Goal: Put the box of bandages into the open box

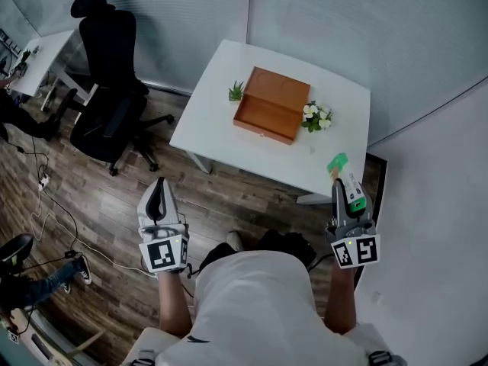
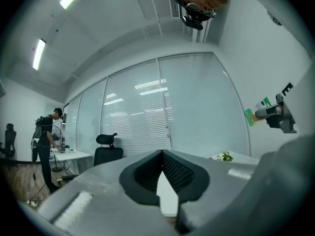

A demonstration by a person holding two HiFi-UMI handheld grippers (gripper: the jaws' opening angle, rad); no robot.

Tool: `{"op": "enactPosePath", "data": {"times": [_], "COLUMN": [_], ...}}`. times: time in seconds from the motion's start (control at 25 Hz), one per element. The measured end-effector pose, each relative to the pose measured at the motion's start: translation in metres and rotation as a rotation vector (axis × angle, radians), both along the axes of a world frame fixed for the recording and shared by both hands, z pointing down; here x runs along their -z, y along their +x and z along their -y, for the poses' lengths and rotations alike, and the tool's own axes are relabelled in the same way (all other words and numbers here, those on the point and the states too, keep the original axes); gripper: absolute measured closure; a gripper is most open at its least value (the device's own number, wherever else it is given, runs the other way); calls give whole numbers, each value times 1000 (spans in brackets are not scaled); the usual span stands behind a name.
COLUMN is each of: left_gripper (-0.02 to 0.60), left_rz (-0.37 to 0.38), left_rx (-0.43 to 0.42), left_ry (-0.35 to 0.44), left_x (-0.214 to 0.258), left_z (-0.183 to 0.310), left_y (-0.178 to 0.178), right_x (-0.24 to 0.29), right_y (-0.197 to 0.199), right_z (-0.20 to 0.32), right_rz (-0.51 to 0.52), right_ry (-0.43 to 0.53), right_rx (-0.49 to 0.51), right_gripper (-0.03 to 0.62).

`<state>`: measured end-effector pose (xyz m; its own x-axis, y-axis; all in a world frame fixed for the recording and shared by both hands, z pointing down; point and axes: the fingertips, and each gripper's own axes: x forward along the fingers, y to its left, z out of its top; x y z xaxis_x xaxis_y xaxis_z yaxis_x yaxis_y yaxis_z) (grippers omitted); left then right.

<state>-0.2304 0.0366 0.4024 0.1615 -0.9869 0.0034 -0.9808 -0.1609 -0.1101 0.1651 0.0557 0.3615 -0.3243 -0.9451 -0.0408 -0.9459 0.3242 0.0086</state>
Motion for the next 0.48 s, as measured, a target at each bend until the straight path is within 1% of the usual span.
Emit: {"op": "enactPosePath", "data": {"times": [0.12,0.28,0.48], "left_gripper": [577,577,577], "left_rz": [5,11,5], "left_rx": [-6,8,64], "left_ry": [-2,-9,5], "left_x": [-1,-6,-4], "left_z": [18,45,84], "left_y": [-7,-10,-11], "right_x": [0,-5,-7], "right_y": [-5,-3,8], "right_z": [17,46,92], "right_rz": [-3,2,-1], "right_ry": [2,-6,0], "right_rx": [-6,-2,18], "right_gripper": [502,503,503]}}
